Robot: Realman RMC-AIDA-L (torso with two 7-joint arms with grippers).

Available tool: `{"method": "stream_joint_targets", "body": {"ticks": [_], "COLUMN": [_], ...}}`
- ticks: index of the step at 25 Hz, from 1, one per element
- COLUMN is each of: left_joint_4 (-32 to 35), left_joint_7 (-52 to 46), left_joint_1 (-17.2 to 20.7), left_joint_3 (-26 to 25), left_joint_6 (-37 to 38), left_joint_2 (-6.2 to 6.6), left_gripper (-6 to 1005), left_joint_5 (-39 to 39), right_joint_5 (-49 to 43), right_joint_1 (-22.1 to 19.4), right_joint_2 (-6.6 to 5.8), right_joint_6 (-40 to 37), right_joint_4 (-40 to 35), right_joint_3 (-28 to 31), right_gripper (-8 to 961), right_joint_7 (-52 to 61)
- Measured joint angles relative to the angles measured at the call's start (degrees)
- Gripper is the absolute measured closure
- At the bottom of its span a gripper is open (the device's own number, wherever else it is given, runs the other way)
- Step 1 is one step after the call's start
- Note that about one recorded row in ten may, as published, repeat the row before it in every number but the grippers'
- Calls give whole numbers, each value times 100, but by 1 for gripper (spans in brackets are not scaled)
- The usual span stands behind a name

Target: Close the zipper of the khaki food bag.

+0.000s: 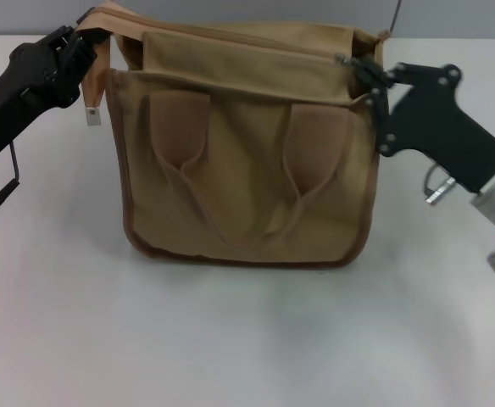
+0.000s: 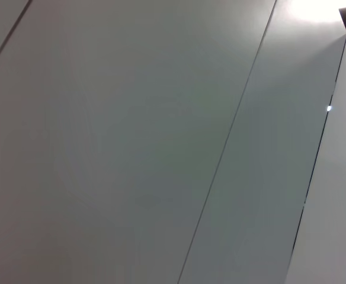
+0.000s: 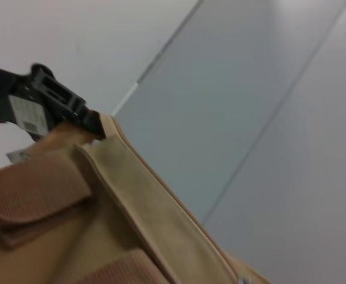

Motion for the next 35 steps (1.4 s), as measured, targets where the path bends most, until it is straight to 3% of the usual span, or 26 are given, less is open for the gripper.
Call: {"method": "stream_joint_targets", "body": {"ticks": [3, 7, 13, 17, 21, 22, 26, 30, 35], "left_joint_4": [1, -1, 22, 726, 1277, 1770, 2378, 2660, 2669], "left_joint_7": [0, 0, 65, -219, -190, -169, -218, -58, 141], "left_joint_1": [0, 0, 28, 179, 349, 526, 812, 1150, 1491], "left_joint_3": [-3, 9, 168, 734, 1146, 1378, 1414, 1285, 556], "left_joint_6": [-8, -12, -20, -92, -170, -146, -7, 392, 1253], "left_joint_2": [2, -5, -9, 9, 9, 27, 44, 112, 170], "left_gripper": [976, 976, 975, 975, 850, 819, 667, 523, 366], "left_joint_5": [-22, -2, 23, 35, 38, 42, 42, 1, -36], "right_joint_5": [6, -20, -239, -370, -373, -374, -376, -505, -683], "right_joint_1": [-291, -674, -1007, -1021, -1008, -1004, -1002, -1015, -1284], "right_joint_2": [-2, -24, -61, -56, -55, -54, -52, -52, -73], "right_joint_6": [-57, -753, -1064, -1089, -1090, -1095, -1115, -1267, -1789], "right_joint_4": [28, -9, -523, -608, -615, -621, -622, -741, -1458], "right_joint_3": [326, 513, 348, 237, 188, 173, 125, 74, 45], "right_gripper": [950, 951, 846, 739, 613, 568, 412, 323, 254], "right_joint_7": [53, 966, 2934, 3652, 3748, 3758, 3778, 4279, 5390]}}
